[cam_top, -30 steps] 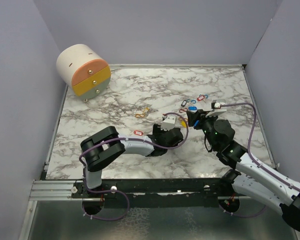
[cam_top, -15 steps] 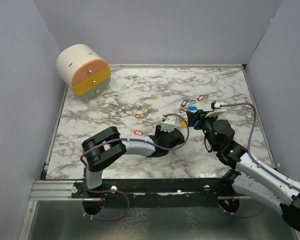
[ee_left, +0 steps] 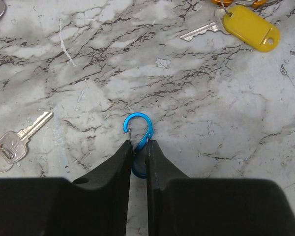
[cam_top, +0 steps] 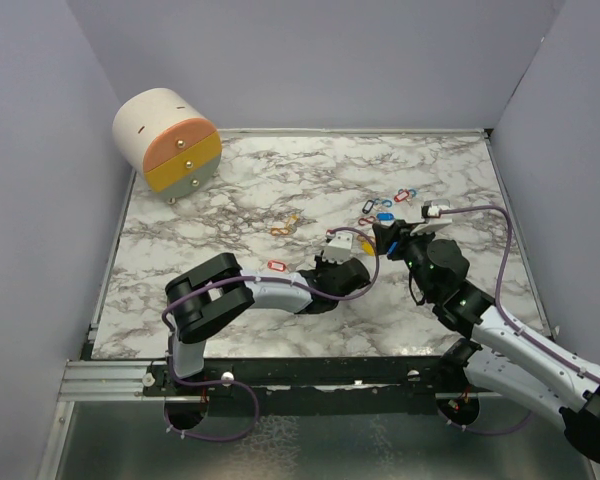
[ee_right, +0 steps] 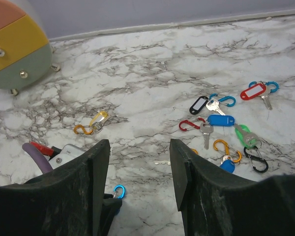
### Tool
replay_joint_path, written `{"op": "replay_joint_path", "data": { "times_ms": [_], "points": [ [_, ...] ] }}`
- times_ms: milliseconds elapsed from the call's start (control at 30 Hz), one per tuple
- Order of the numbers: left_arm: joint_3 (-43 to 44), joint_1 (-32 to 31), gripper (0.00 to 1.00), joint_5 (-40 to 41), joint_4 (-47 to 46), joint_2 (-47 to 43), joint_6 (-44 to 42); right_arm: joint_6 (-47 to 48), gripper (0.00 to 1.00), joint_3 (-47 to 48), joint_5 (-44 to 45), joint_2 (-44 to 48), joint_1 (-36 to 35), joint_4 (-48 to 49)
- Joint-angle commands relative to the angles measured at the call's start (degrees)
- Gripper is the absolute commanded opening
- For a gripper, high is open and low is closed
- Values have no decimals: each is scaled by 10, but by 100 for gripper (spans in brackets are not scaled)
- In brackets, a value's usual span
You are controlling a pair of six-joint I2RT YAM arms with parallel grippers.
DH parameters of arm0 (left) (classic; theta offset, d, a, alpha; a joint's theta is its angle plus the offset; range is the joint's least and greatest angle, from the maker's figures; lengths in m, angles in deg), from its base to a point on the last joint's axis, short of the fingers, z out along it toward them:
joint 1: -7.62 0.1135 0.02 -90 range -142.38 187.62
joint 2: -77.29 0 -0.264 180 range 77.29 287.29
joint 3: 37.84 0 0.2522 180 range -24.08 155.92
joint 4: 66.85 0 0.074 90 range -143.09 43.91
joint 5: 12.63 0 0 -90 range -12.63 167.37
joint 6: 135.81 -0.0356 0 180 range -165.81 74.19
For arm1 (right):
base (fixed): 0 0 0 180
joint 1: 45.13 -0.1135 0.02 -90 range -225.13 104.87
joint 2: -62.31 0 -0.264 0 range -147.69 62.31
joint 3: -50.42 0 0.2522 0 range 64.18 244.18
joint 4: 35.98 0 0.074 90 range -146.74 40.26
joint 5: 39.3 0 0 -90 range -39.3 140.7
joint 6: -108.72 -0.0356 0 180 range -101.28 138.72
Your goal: Put the keys on the keyring
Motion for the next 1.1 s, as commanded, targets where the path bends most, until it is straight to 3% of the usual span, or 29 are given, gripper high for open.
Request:
{"op": "replay_joint_path", "data": {
  "times_ms": [0,233,500,900,1067],
  "points": [
    [-5,-3,11,6,20,3,-3,0,52,-4,-12,14,1,-13],
    [-23,-3,0,16,22,-35,-9,4,51,-8,-11,17,1,-18],
    [-64,3,0,44,36,-140,-32,20,50,2,-37,-35,1,-20],
    [-153,61,0,89,84,-349,-49,55,41,63,-255,-276,-5,43],
    [-188,101,0,65,88,-395,-48,62,40,85,-279,-349,-37,83]
  ]
}}
